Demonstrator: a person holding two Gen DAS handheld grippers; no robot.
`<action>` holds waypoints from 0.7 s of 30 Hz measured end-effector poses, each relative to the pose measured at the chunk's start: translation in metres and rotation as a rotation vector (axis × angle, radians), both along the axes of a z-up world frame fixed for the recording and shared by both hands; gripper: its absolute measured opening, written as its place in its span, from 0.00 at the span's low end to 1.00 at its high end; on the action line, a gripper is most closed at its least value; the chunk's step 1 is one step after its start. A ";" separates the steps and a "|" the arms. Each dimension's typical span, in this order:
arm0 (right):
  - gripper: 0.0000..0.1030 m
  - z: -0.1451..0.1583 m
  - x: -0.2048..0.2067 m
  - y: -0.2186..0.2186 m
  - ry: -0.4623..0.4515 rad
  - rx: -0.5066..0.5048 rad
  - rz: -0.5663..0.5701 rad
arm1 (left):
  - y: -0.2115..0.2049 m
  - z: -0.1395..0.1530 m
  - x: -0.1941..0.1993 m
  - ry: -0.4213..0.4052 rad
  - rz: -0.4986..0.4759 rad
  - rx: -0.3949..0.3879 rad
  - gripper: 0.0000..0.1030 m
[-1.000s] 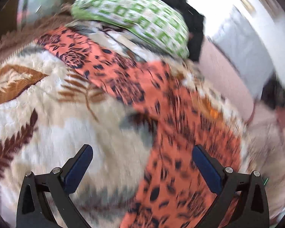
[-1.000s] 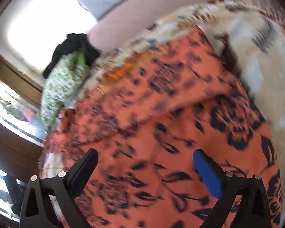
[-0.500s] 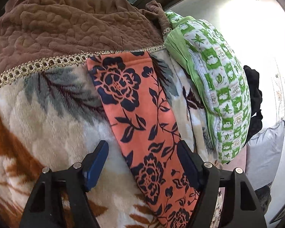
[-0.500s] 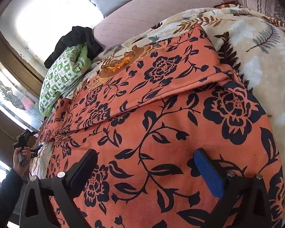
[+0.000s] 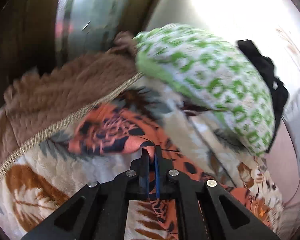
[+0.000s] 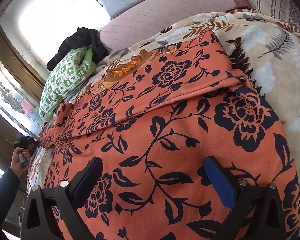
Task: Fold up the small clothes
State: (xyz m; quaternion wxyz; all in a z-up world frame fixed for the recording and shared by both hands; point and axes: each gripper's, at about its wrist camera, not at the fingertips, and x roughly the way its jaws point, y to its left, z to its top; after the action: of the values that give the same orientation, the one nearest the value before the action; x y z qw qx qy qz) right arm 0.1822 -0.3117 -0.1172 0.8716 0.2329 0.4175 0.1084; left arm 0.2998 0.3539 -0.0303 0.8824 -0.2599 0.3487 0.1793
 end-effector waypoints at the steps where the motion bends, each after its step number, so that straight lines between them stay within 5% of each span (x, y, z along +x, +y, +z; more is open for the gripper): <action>1: 1.00 0.000 -0.001 -0.001 -0.005 0.008 -0.002 | -0.031 0.024 -0.001 -0.045 -0.068 0.069 0.04; 3: 1.00 0.000 -0.002 -0.002 -0.010 0.017 -0.005 | -0.106 0.069 -0.005 -0.133 -0.224 0.196 0.04; 7: 1.00 0.000 -0.003 -0.005 -0.016 0.039 -0.009 | -0.266 0.109 -0.013 -0.249 -0.540 0.288 0.04; 10: 1.00 0.001 -0.004 -0.007 -0.020 0.059 -0.013 | -0.378 0.090 -0.018 -0.236 -0.762 0.290 0.07; 13: 1.00 0.001 -0.006 -0.010 -0.025 0.085 -0.018 | -0.459 0.032 -0.017 -0.061 -0.971 0.306 0.11; 16: 1.00 0.001 -0.008 -0.015 -0.030 0.124 -0.025 | -0.465 -0.026 -0.032 0.160 -0.964 0.372 0.25; 18: 1.00 0.004 -0.011 -0.020 -0.019 0.150 -0.034 | -0.429 -0.035 -0.037 0.147 -0.889 0.373 0.30; 21: 1.00 0.014 -0.015 -0.031 -0.008 0.213 -0.060 | -0.367 -0.026 -0.047 0.097 -0.761 0.360 0.63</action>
State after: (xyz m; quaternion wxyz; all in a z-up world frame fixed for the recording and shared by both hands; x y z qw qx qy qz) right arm 0.1667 -0.3426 -0.1035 0.8465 0.3361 0.3930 0.1267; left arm 0.2524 -0.0128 -0.0563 0.8996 0.0544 0.4240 -0.0891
